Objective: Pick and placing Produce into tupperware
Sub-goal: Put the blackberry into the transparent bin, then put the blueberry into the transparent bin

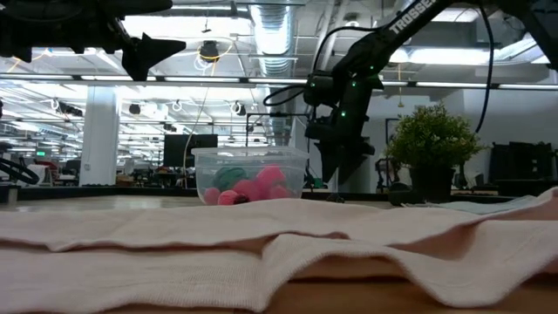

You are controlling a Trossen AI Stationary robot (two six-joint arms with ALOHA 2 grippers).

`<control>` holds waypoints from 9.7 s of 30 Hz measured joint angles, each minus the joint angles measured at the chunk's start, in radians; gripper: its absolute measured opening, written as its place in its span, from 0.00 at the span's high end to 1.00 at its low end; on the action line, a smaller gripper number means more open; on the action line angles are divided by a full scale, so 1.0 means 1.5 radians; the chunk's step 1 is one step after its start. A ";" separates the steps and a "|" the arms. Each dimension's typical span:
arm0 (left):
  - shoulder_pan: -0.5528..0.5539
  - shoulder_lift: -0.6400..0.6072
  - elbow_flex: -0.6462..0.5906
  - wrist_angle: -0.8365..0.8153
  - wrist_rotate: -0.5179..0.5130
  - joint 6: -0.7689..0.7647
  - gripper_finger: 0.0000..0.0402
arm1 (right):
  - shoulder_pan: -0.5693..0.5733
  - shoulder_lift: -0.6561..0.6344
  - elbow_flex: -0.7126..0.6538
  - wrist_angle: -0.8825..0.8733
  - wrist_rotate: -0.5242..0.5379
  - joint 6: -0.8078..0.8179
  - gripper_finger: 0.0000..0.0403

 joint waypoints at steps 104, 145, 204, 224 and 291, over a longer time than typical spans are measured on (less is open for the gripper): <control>0.000 0.000 0.000 -0.099 -0.062 -0.072 0.11 | 0.054 0.055 0.098 -0.191 -0.026 -0.100 0.56; 0.000 0.000 0.000 -0.098 -0.049 -0.080 0.11 | 0.047 0.063 0.041 -0.086 -0.014 -0.093 0.32; 0.000 0.000 0.000 -0.100 -0.056 -0.075 0.11 | 0.035 0.067 0.071 -0.084 -0.020 -0.112 0.81; 0.000 0.000 0.000 -0.115 -0.055 -0.075 0.11 | 0.102 0.064 0.272 -0.176 0.022 -0.117 0.81; 0.000 0.000 0.000 -0.125 -0.050 -0.087 0.11 | -0.190 -0.350 -0.090 -0.183 0.028 -0.084 0.82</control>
